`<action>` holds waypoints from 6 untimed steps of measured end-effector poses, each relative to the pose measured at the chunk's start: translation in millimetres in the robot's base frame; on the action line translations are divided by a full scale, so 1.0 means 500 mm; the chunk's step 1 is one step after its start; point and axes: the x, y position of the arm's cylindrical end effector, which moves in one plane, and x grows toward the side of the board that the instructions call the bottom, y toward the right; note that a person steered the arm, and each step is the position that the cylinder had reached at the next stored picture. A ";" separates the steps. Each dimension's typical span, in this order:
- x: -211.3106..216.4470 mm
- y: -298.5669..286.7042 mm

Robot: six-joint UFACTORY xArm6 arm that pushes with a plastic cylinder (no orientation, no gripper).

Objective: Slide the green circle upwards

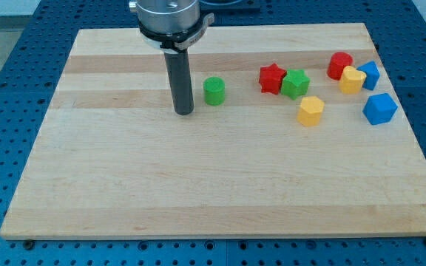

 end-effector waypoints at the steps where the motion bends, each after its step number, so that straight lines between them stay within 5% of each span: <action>1: 0.000 0.014; 6: -0.072 0.146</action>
